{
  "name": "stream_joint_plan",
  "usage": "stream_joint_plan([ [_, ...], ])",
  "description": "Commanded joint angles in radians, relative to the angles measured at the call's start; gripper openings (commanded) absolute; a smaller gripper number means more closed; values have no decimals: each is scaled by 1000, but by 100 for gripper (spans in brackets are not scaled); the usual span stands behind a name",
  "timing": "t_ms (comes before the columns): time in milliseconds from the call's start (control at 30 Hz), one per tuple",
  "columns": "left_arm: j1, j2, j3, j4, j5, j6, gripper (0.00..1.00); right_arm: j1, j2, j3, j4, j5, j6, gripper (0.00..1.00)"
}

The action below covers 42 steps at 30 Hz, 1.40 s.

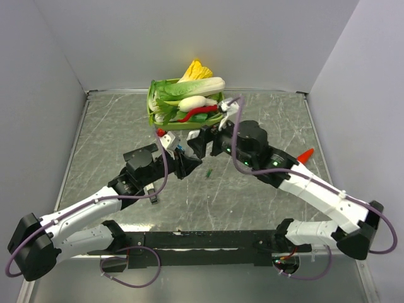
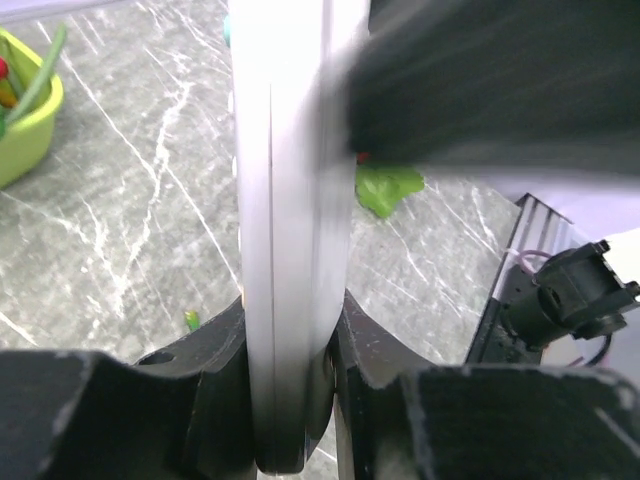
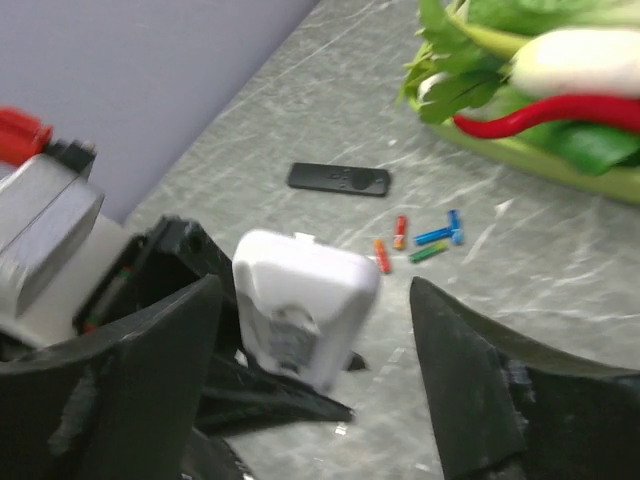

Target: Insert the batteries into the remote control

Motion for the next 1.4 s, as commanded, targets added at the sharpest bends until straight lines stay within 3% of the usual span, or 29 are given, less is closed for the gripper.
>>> stream_joint_plan([
  [0,1,-24,-16,62,60,-51,1,-8,-146,-38,55,-35,-228,96],
  [167,1,-8,-10,62,99,-106,1,-6,-290,-164,118,-130,-480,100],
  [233,1,-1,-1,59,119,-117,1,-8,-342,-205,124,-240,-632,100],
  [467,1,-1,25,9,118,-154,1,-6,-391,-334,181,-408,-921,100],
  [833,-3,-43,57,-131,53,-159,1,-6,-284,-281,173,-474,-1004,97],
  [1033,-6,-52,62,-140,50,-152,1,-6,-238,-271,222,-480,-1007,87],
  [1367,-9,-54,68,-146,60,-148,1,-8,-218,-264,245,-477,-1015,86],
])
